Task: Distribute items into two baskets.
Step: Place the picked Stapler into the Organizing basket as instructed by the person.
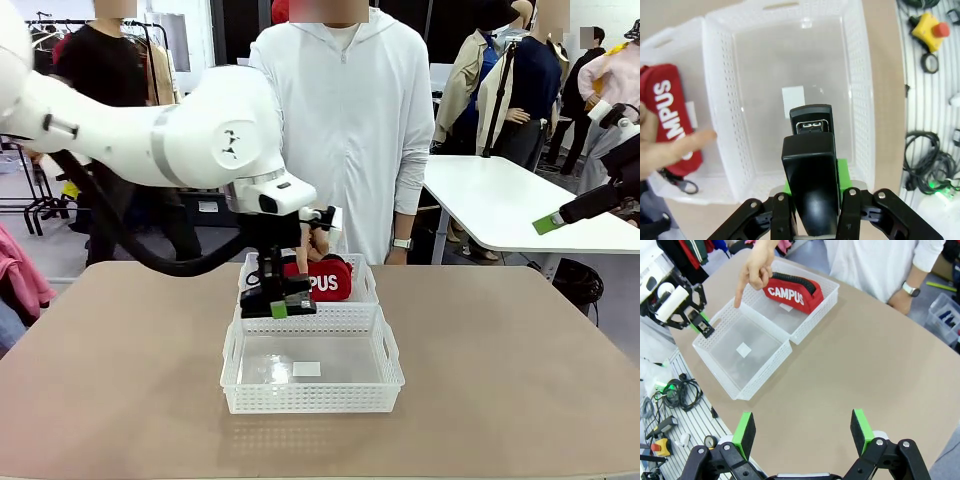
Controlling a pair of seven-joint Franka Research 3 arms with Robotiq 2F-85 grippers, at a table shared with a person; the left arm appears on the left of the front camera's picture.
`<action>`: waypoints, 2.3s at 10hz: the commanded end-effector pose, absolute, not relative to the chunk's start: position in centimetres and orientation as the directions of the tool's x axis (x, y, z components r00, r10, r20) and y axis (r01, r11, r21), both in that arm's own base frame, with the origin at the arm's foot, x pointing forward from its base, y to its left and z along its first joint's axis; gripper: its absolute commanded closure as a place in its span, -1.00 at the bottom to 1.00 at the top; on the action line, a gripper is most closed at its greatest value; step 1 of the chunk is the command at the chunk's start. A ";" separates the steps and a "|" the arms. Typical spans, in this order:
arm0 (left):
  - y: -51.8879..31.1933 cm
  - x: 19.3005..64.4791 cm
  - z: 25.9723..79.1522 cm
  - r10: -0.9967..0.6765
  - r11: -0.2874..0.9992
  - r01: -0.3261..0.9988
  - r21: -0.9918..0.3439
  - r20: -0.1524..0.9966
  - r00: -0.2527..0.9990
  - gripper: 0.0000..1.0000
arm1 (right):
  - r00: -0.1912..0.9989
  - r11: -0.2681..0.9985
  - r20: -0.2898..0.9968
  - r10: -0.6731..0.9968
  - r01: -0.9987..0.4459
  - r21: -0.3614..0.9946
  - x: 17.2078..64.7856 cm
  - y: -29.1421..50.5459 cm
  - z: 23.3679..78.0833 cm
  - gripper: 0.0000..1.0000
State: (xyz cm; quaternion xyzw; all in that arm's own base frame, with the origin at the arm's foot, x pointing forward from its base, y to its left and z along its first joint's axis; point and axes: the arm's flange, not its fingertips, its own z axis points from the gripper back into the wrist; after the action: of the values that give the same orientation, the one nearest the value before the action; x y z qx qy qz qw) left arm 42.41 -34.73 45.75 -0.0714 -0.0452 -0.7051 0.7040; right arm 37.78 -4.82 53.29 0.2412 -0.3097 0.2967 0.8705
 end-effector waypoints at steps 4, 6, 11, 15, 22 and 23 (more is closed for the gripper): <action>-38.9 42.6 43.3 -0.989 0.004 1.000 0.025 0.150 0.000 1.00 | 0.632 0.708 0.684 0.365 -0.665 0.237 37.8 -4.9 53.4 -1.00; -38.7 42.2 40.7 -0.991 -0.006 0.997 0.081 0.135 -0.016 1.00 | 0.632 0.708 0.684 0.365 -0.665 0.237 37.8 -4.9 53.4 -1.00; -38.6 41.4 36.2 -0.987 -0.070 0.995 0.071 0.141 -0.080 1.00 | 0.632 0.708 0.684 0.365 -0.665 0.237 37.8 -4.9 53.4 -1.00; -38.7 41.5 34.3 -0.989 -0.065 0.997 0.043 0.134 -0.071 1.00 | 0.632 0.708 0.684 0.365 -0.665 0.237 37.8 -4.9 53.4 -1.00; -38.4 42.2 34.1 -0.989 -0.054 0.999 -0.006 0.140 -0.052 -0.95 | 0.632 0.708 0.684 0.365 -0.665 0.237 37.8 -4.9 53.4 -1.00; -38.1 42.2 34.5 -0.989 -0.053 0.999 -0.006 0.139 -0.052 -1.00 | 0.632 0.708 0.684 0.365 -0.665 0.237 37.8 -4.9 53.4 -1.00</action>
State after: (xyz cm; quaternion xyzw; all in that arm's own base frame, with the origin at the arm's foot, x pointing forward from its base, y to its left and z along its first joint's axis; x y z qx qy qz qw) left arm 42.18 -38.64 33.83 -0.0442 -0.0486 -0.7200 0.6909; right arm 37.78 -4.82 53.29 0.2412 -0.3097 0.2967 0.8705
